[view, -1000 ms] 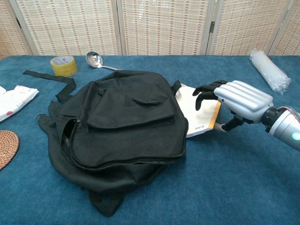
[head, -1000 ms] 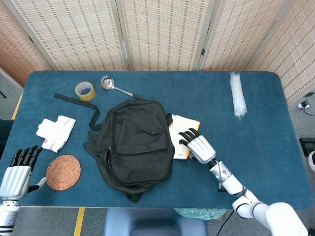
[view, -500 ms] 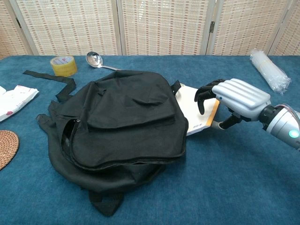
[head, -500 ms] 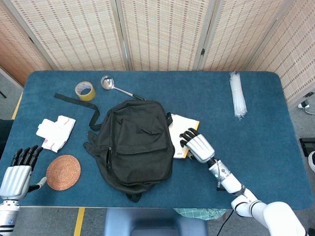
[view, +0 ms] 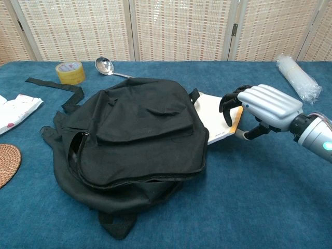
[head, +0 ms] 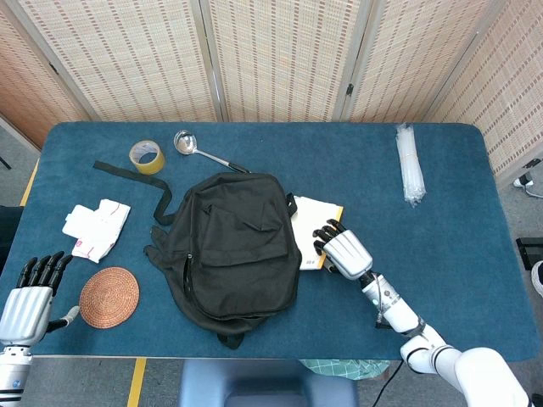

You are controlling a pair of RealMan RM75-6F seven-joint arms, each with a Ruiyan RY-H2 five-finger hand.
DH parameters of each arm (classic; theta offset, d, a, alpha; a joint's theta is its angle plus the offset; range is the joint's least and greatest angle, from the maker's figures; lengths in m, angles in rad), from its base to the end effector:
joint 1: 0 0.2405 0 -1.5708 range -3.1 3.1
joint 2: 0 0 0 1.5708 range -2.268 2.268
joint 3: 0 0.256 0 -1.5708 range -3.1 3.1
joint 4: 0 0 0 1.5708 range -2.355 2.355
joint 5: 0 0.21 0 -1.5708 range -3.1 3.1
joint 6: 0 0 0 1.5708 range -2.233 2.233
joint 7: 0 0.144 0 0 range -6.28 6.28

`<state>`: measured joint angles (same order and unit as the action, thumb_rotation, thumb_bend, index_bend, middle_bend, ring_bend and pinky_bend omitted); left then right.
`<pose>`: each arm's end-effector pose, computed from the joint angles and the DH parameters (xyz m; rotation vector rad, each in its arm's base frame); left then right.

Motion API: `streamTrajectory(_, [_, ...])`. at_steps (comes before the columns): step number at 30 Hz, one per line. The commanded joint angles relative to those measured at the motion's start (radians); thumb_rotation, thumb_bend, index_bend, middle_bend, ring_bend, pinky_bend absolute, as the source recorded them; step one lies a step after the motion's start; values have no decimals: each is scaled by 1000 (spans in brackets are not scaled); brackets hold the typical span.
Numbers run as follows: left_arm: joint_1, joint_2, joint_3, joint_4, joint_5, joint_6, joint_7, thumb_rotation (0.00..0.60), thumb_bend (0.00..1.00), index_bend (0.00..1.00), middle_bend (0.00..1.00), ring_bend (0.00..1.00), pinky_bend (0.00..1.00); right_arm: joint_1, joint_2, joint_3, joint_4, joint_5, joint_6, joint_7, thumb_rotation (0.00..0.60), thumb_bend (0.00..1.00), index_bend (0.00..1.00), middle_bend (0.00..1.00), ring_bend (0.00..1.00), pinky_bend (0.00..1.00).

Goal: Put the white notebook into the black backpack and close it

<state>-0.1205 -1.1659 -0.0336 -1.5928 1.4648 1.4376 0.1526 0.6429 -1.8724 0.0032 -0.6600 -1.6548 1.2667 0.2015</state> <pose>-0.3126 0.1885 0.1390 -1.4545 -0.8468 -0.7833 -0.2217 -0.3378 -0.0493 1.9378 -0.6023 1.1155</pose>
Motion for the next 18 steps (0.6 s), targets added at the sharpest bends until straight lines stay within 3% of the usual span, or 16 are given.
streamTrajectory(1, [0, -1, 0, 4, 4, 3, -7, 600, 258, 124, 88, 100, 0, -2, 8, 3, -8, -1, 15, -5, 600, 489, 607, 364, 316, 208])
streamTrajectory(10, [-40, 6, -11, 11, 45, -20, -25, 600, 258, 125, 88, 100, 0, -58, 42, 40, 2, -4, 221, 1, 600, 510, 633, 409, 358, 232])
streamTrajectory(18, [-155, 28, -30, 3, 83, -155, -54, 600, 258, 132, 88, 102, 0, -122, 122, 100, -38, 8, 440, -29, 600, 510, 667, 430, 377, 239])
